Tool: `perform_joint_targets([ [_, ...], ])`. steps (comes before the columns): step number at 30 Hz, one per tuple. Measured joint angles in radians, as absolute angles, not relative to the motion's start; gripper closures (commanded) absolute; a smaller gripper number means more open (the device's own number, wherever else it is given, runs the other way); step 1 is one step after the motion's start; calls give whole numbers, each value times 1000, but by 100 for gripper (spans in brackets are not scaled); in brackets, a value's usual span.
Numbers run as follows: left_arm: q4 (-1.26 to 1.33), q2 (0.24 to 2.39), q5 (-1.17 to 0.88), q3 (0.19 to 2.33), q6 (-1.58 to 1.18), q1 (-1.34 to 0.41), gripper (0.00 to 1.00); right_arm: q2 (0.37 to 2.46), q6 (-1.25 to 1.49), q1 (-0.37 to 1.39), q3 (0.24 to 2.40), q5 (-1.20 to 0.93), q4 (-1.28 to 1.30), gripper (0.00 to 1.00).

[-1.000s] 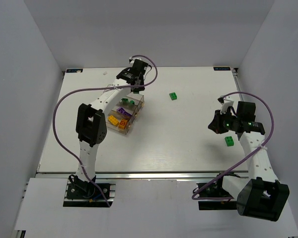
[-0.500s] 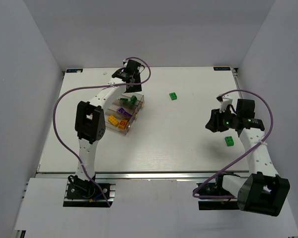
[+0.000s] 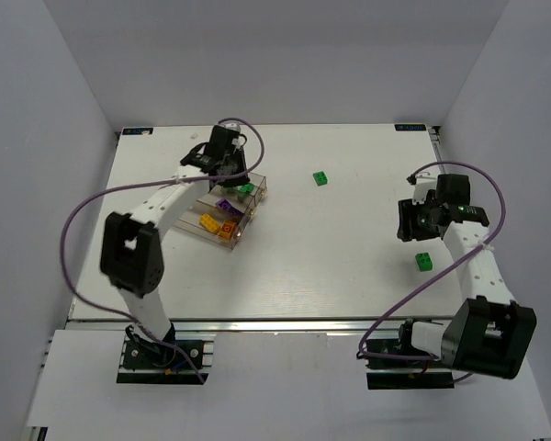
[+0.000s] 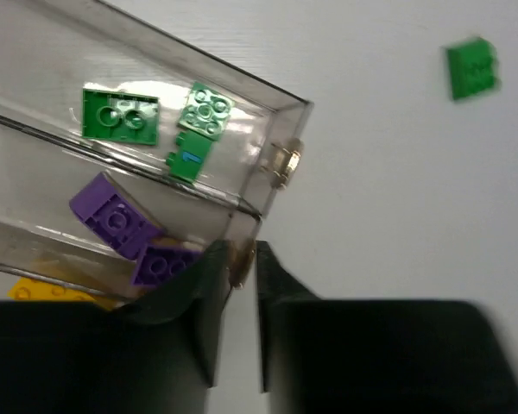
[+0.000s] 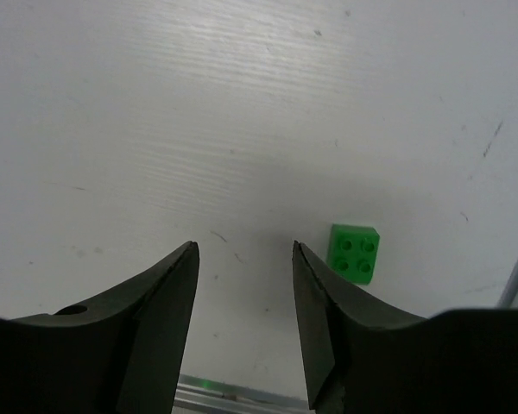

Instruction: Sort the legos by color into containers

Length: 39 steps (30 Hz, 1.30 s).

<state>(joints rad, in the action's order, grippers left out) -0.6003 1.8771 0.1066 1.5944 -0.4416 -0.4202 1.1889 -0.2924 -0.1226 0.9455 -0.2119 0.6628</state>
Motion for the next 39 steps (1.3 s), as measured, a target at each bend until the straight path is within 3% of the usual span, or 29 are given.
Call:
perform_joint_targets([
  [3,-518,1657,-10,1418,-449,-426,31,1234,-294,-125,945,-138,706,34],
  [6,-429,1457,-116,1292,-470,-435,25,1263,-291,-130,952,-79,744,25],
  [13,-341,1208,-258,1110,-503,-442,23,1391,-329,-176,1003,18,771,22],
  [26,-302,1170,-333,978,-557,-442,21,1558,-530,-243,1005,6,775,25],
  [39,-289,1149,-344,978,-601,-442,21,1671,-525,-243,1005,54,685,43],
])
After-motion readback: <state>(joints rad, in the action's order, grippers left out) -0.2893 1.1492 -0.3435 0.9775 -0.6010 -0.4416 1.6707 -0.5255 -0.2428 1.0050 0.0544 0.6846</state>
